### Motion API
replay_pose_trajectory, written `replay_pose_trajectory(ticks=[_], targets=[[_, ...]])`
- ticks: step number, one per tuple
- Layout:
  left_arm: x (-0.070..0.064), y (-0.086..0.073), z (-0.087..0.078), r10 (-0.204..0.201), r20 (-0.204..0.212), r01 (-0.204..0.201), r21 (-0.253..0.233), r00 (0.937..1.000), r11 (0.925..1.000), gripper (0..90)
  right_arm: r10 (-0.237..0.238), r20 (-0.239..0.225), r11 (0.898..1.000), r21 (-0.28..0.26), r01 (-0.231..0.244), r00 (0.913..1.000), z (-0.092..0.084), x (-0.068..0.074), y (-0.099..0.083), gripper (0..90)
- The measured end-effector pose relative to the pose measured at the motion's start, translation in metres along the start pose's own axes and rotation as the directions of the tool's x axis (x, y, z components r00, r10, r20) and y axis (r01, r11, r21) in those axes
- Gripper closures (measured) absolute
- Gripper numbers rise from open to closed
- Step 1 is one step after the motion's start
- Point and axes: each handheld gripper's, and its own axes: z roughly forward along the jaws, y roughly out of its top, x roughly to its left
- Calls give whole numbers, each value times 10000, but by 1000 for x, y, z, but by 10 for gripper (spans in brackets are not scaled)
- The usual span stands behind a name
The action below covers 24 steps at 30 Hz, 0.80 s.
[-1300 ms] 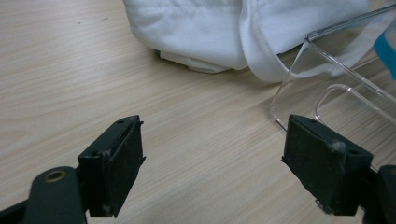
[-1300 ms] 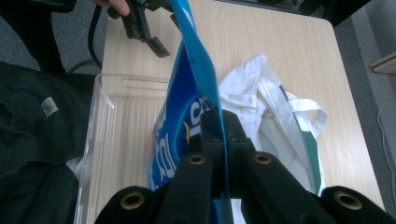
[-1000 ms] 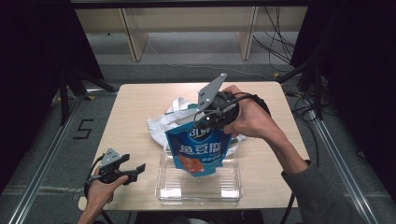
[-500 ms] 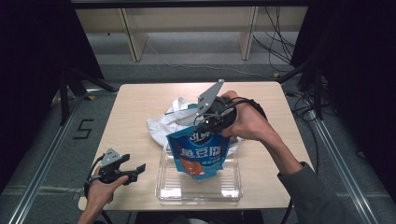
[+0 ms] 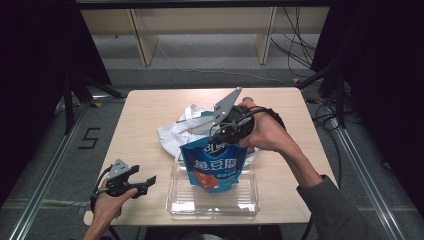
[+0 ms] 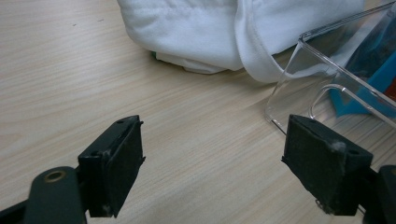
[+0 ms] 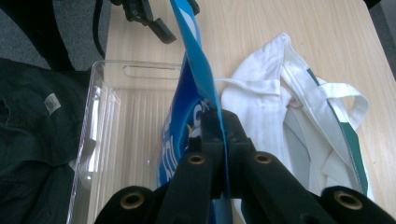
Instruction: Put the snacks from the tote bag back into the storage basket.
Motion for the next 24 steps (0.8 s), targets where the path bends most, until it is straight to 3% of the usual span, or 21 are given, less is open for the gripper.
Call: replay_pose_trajectory(ticks=[3, 5, 7, 8, 10, 13, 14, 17, 20, 21, 24], targets=[[1, -1, 0, 39, 35, -40, 105, 10000, 9999, 193, -107, -74, 9999, -102, 106, 9999, 0, -2, -2, 900], [0, 0, 0, 19, 22, -19, -5, 10000, 10000, 193, 143, -104, 9998, -145, -145, 9998, -1, -1, -4, 893], [0, -1, -1, 62, 42, -62, 27, 10000, 10000, 193, 63, -139, 9995, -299, -67, 9999, -1, -2, -6, 822], [0, -1, -1, 9, 0, -9, 71, 10000, 10000, 192, 310, -12, 9990, -314, -310, 9995, -2, -1, -7, 775], [0, 0, 0, -6, -13, 6, 24, 10000, 10000, 193, 295, 237, 9977, -615, -280, 9993, -5, -1, -10, 677], [0, 0, 0, 5, 26, -5, 8, 10000, 10000, 193, 524, 378, 9935, -1036, -482, 9979, -10, 0, -14, 636], [0, -1, 0, 6, -9, -6, 64, 10000, 10000, 193, 655, 611, 9904, -1255, -575, 9960, -16, 2, -20, 570], [0, 0, 0, -9, 25, 9, 1, 10000, 10000, 193, 957, 905, 9872, -1363, -829, 9913, -22, 5, -29, 514], [0, -1, 0, -11, -38, 11, 54, 10000, 10000, 192, 1246, 1034, 9806, -1647, -1065, 9868, -26, 9, -41, 474], [1, 0, 0, -5, 15, 5, 65, 10000, 10000, 192, 1535, 1039, 9765, -1685, -1347, 9827, -27, 11, -45, 460], [0, 0, 0, -11, -16, 11, 35, 10000, 10000, 192, 1661, 1181, 9730, -1810, -1432, 9790, -28, 9, -55, 446]])
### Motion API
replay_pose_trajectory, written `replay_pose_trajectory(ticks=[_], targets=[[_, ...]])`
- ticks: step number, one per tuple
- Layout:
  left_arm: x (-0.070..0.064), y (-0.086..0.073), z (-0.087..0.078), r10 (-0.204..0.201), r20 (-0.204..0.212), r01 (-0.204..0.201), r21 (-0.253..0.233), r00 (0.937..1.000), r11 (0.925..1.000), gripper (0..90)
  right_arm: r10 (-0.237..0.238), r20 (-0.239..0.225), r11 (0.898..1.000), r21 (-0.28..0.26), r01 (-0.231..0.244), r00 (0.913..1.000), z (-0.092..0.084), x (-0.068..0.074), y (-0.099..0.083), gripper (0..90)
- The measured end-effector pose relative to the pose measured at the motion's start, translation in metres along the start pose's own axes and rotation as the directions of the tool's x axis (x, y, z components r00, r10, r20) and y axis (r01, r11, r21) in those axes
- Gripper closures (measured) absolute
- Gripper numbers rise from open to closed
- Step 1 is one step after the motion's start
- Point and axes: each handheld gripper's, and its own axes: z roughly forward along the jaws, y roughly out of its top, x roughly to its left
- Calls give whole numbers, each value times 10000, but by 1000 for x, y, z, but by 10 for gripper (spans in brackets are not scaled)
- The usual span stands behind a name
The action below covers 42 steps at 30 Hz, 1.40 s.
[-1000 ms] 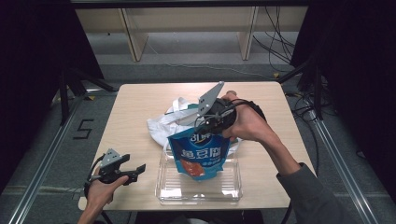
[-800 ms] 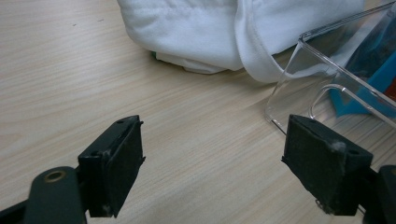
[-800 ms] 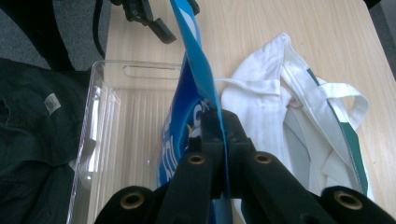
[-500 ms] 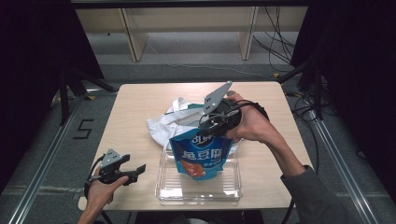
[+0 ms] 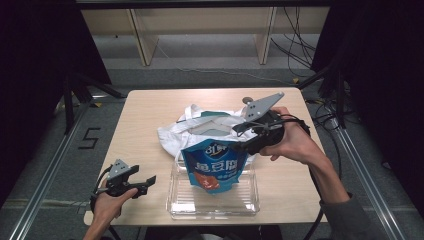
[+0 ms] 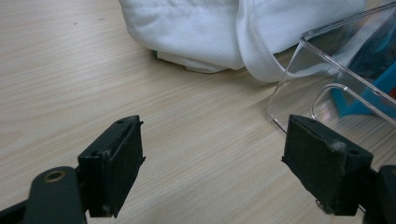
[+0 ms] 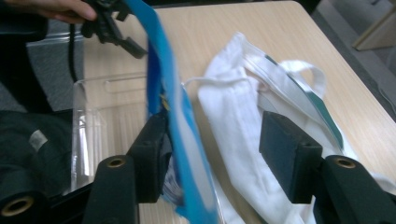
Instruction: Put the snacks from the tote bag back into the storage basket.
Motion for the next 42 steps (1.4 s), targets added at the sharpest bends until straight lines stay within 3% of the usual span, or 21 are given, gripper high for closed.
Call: replay_pose_trajectory(ticks=[3, 4, 5, 6, 7, 10, 11, 16, 21, 22, 26, 28, 29, 33, 39, 40, 41, 42], targets=[[0, 0, 0, -1, 29, 1, 7, 10000, 10000, 192, 576, 327, 9982, -201, -569, 9978, -6, -5, -24, 418], [0, 0, 0, -1, 29, 1, 7, 10000, 10000, 192, 576, 327, 9982, -201, -569, 9978, -6, -5, -24, 418], [0, 1, 0, 21, 42, -21, 34, 10000, 10000, 192, 1038, 432, 9941, -359, -1023, 9937, -9, -4, -35, 400], [-1, 0, 1, -67, 47, 67, 13, 10000, 10000, 192, 876, 400, 9953, -450, -858, 9953, -9, -5, -39, 398], [-1, 0, 1, -67, 29, 67, 44, 10000, 10000, 191, 1177, 351, 9925, -386, -1163, 9924, -11, -3, -44, 395], [-1, 0, 1, -57, 26, 57, 52, 10000, 10000, 192, 1115, 517, 9928, -490, -1090, 9924, -12, -3, -52, 380], [-1, 1, 1, -55, 14, 55, 40, 10000, 10000, 192, 1381, 622, 9896, -485, -1352, 9885, -15, -3, -59, 374], [-1, 0, 1, -31, 0, 31, 41, 10000, 10000, 191, 1672, 971, 9855, -453, -1635, 9811, -14, -3, -72, 370], [-1, 1, 1, -42, 20, 42, 43, 10000, 10000, 191, 1786, 956, 9827, -672, -1727, 9793, -5, -5, -86, 371], [-1, 1, 1, 79, 47, -79, 20, 10000, 10000, 192, 1987, 812, 9798, -391, -1960, 9767, -5, -5, -89, 370], [-2, 1, 1, 78, 87, -78, -10, 9999, 10000, 192, 2229, 804, 9746, -401, -2202, 9715, -2, -7, -97, 368], [-2, 1, 1, -5, 69, 5, 24, 10000, 10000, 191, 2220, 966, 9750, -146, -2216, 9703, -1, -11, -104, 364], [-2, 1, 1, 38, 59, -38, 46, 10000, 10000, 191, 2366, 1150, 9715, -153, -2364, 9648, -1, -12, -106, 363], [-3, 2, 1, 33, 110, -32, -39, 9999, 10000, 191, 2686, 1183, 9627, -8, -2704, 9560, 0, -13, -114, 352], [-4, 2, 1, 28, 93, -28, -13, 10000, 10000, 191, 2680, 1263, 9621, 158, -2721, 9551, 4, -19, -119, 331], [-3, 2, 0, 152, 119, -152, 5, 9998, 9999, 192, 2650, 1336, 9637, -42, -2668, 9550, 6, -20, -121, 331], [-4, 1, 0, 55, 100, -55, -22, 9999, 10000, 192, 2765, 1238, 9596, 191, -2809, 9530, 6, -20, -122, 330], [-4, 1, 0, 25, 79, -25, -8, 10000, 10000, 192, 2748, 1358, 9607, 20, -2776, 9519, 7, -22, -123, 330]])
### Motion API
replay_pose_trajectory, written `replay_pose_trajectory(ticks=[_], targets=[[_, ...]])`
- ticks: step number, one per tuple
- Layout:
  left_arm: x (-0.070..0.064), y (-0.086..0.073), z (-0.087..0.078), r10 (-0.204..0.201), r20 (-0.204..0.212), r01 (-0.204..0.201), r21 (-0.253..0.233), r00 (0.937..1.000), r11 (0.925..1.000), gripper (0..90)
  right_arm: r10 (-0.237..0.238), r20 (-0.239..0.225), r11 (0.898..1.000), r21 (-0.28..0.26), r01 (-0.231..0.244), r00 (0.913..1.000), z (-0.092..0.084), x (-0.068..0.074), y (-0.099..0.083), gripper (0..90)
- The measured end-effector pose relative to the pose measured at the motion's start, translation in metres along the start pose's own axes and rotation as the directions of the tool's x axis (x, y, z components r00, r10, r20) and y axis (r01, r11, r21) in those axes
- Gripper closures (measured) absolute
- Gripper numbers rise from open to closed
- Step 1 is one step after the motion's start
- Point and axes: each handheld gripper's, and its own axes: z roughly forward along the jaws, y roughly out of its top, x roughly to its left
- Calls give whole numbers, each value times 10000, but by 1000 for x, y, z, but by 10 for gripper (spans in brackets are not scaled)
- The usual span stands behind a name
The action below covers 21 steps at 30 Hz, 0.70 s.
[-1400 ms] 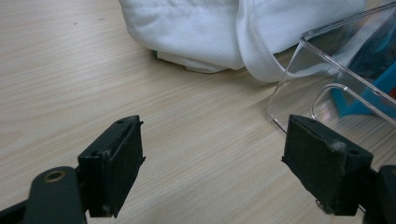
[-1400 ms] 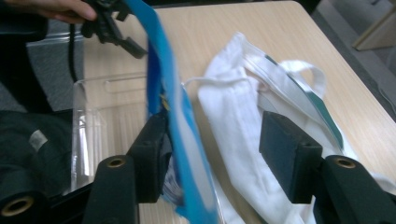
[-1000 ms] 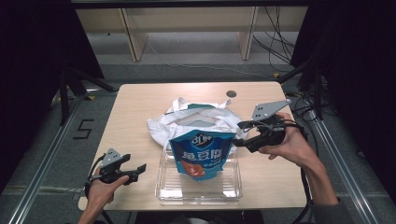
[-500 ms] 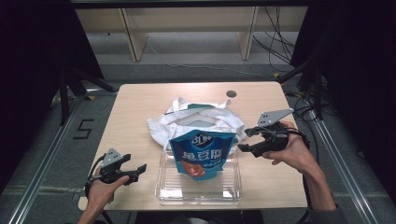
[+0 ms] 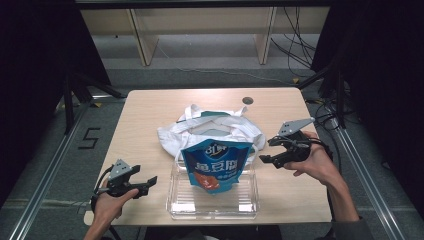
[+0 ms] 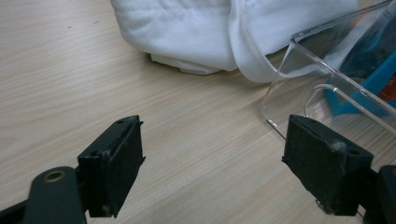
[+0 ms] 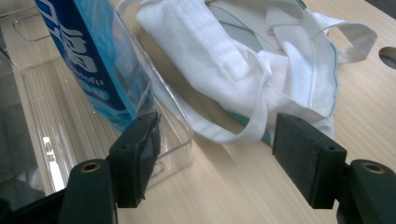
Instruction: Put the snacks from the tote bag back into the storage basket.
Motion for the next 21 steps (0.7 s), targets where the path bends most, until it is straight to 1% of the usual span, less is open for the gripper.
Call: replay_pose_trajectory(ticks=[2, 3, 4, 5, 6, 7, 8, 9, 10, 11, 12, 14, 15, 16, 17, 18, 19, 20, 21], targets=[[0, -1, -1, 9, -111, -8, 77, 9999, 10000, 191, 110, -36, 9999, 118, -110, 9999, 0, -2, -1, 328], [0, -1, -1, -1, -102, 2, 46, 9999, 10000, 192, 32, -32, 9997, 258, -31, 10000, -1, -4, -1, 327], [1, 0, -1, 181, -106, -180, 32, 9998, 9998, 192, 123, -34, 9996, 256, -122, 9999, -1, -3, -2, 324], [0, 0, -1, 80, -91, -80, 17, 9999, 10000, 192, 2, 41, 9997, 233, -3, 10000, -1, -4, -2, 322], [-1, 0, -1, 86, -103, -86, 40, 9999, 10000, 192, -33, 65, 9997, 251, 32, 10000, -1, -6, -2, 320], [0, 1, -1, 261, -72, -260, 67, 9996, 9996, 192, 60, 25, 9995, 317, -61, 10000, -2, -5, -3, 319], [0, 0, 0, 206, -57, -206, 87, 9998, 9998, 192, 30, 1, 9999, 139, -30, 10000, 0, -6, -4, 317], [-1, -1, 1, 102, -56, -101, 61, 9999, 9999, 192, 37, 121, 9999, 101, -38, 9999, -1, -7, -4, 311], [-1, -1, 0, 103, -32, -102, 75, 9999, 9999, 192, 227, 131, 9994, 249, -231, 9997, -1, -7, -5, 307], [-2, -1, -1, 115, -33, -114, 106, 9999, 9999, 192, 294, 197, 9995, 122, -296, 9994, 0, -7, -6, 307], [-2, -1, -1, 160, -67, -159, 69, 9998, 9998, 192, 272, 179, 9994, 209, -275, 9995, 0, -6, -7, 306], [-2, 0, -1, 174, -48, -173, 43, 9998, 9998, 191, 361, 193, 9991, 211, -365, 9992, 1, -7, -8, 304], [-2, 0, 0, 227, -18, -227, 12, 9997, 9997, 192, 270, 213, 9988, 396, -278, 9994, 0, -7, -9, 298], [-2, 1, 0, 310, 31, -310, 42, 9995, 9995, 192, 175, 199, 9989, 440, -183, 9996, 0, -8, -10, 294], [-2, 1, 1, 388, 57, -388, 92, 9992, 9992, 192, 369, 225, 9979, 532, -381, 9991, -1, -6, -10, 289], [-2, 1, 2, 331, 42, -331, 88, 9994, 9994, 192, 462, 236, 9981, 390, -471, 9987, 1, -6, -11, 286], [-2, 1, 2, 392, 113, -393, 99, 9992, 9992, 192, 335, 315, 9988, 359, -347, 9989, 1, -7, -12, 283], [-2, 1, 2, 392, 113, -393, 99, 9992, 9992, 192, 280, 256, 9984, 483, -292, 9993, 1, -7, -13, 278], [-3, 1, 3, 268, 106, -269, 82, 9996, 9996, 192, 488, 265, 9965, 660, -504, 9985, 1, -6, -13, 277]])
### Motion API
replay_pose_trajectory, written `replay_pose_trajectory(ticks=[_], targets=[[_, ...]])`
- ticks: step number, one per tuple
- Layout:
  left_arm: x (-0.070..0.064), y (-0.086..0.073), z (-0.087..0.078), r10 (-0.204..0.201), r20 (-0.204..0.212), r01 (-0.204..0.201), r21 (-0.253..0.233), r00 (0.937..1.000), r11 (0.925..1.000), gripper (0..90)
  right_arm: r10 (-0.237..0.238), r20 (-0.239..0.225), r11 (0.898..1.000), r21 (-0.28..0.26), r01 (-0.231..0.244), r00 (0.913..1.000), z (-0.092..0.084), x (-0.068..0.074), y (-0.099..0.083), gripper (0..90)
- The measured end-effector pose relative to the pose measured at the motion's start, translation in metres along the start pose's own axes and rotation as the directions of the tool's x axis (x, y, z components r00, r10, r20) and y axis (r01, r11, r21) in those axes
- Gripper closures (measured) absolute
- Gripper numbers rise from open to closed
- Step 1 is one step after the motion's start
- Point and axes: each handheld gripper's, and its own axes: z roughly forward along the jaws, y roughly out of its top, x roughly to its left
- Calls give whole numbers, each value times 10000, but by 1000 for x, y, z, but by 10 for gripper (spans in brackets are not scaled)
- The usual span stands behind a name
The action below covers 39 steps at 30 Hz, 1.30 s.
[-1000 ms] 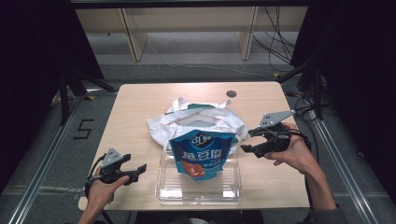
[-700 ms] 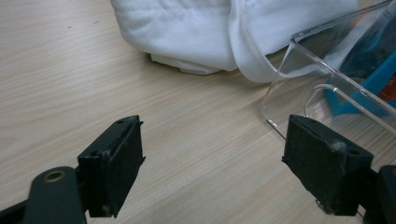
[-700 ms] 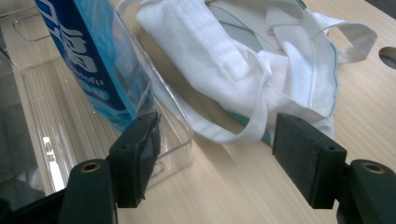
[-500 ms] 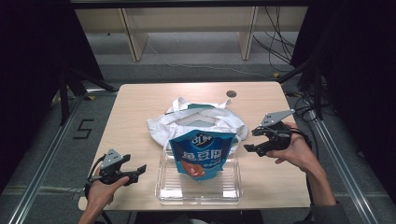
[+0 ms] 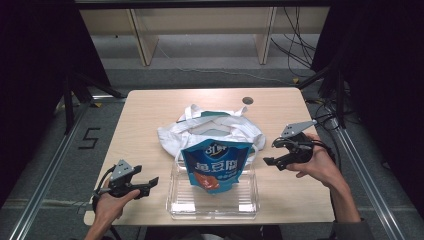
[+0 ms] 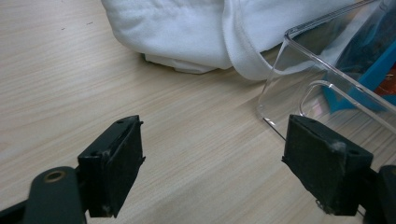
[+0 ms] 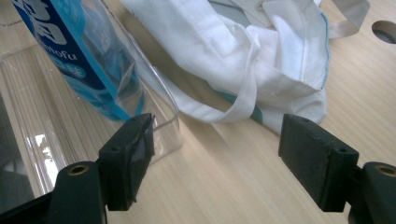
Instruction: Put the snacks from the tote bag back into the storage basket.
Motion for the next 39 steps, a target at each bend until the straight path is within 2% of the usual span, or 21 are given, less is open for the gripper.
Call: replay_pose_trajectory(ticks=[1, 5, 6, 7, 8, 9, 10, 13, 14, 16, 18, 19, 21, 23, 28, 29, 30, 31, 32, 33, 39], targets=[[0, 0, 0, 0, 0, 0, 0, 10000, 10000, 192, 32, 81, 9999, -156, -31, 10000, 2, 0, -1, 277], [1, 0, -1, 136, -19, -136, 9, 9999, 9999, 192, -20, -124, 9999, 109, 22, 9999, 3, 0, -3, 278], [1, 0, -1, 104, -30, -104, 3, 9999, 9999, 192, -17, -99, 10000, -98, 16, 9999, 6, 0, -5, 277], [0, -1, -1, -62, -26, 62, -28, 10000, 10000, 192, 152, -119, 9998, 115, -150, 9998, 5, 1, -5, 273], [0, -1, -1, -69, -18, 69, -37, 10000, 10000, 192, -48, -94, 9999, 122, 49, 9999, 5, -1, -5, 271], [1, -1, -1, -46, -16, 46, -21, 10000, 10000, 192, -11, 12, 9999, -145, 11, 10000, 6, -1, -7, 270], [1, -1, -1, -61, -32, 61, -29, 10000, 10000, 192, 136, 1, 9997, 187, -136, 9999, 4, -1, -7, 269], [2, -1, -2, 58, -45, -58, -38, 10000, 10000, 192, 172, 134, 9997, -181, -170, 9998, 6, -1, -11, 268], [2, -1, -2, 59, -45, -59, -29, 10000, 10000, 192, 305, -68, 9995, 60, -304, 9995, 4, 1, -12, 268], [1, -1, -2, 66, -50, -66, -27, 10000, 10000, 192, 335, 222, 9993, -196, -331, 9992, 5, 1, -15, 268], [1, -1, -1, -41, -43, 41, -45, 10000, 10000, 192, 224, 200, 9997, -93, -222, 9995, 3, 0, -17, 267], [1, -1, -1, -34, -36, 34, -45, 10000, 10000, 192, 577, 213, 9983, -47, -576, 9981, 3, 2, -19, 265], [1, -1, -1, -41, -43, 41, -46, 10000, 10000, 192, 472, 366, 9984, -327, -460, 9982, 5, 1, -24, 265], [1, -2, -1, -39, -44, 39, -40, 10000, 10000, 192, 729, 462, 9956, -618, -700, 9963, 5, 3, -32, 262], [1, -2, -1, -40, -56, 39, -37, 10000, 10000, 192, 999, 567, 9941, -484, -972, 9934, 4, 5, -45, 258], [1, -2, -1, -44, -56, 44, -43, 10000, 10000, 192, 1131, 631, 9914, -731, -1084, 9916, 6, 6, -48, 258], [1, -2, -1, -45, -60, 44, -40, 10000, 10000, 192, 1409, 615, 9892, -494, -1380, 9881, 5, 9, -50, 258], [1, -1, -1, -41, -64, 41, -41, 10000, 10000, 192, 1104, 629, 9916, -749, -1056, 9919, 7, 6, -53, 256], [1, -1, -1, -35, -64, 35, -40, 10000, 10000, 192, 1447, 656, 9889, -436, -1421, 9873, 5, 9, -54, 256], [1, -1, -1, -38, -62, 37, -47, 10000, 10000, 192, 1354, 621, 9903, -396, -1331, 9888, 5, 8, -56, 256], [1, -2, -1, -36, -49, 35, -40, 10000, 10000, 192, 1711, 801, 9830, -809, -1647, 9820, 11, 16, -70, 256]])
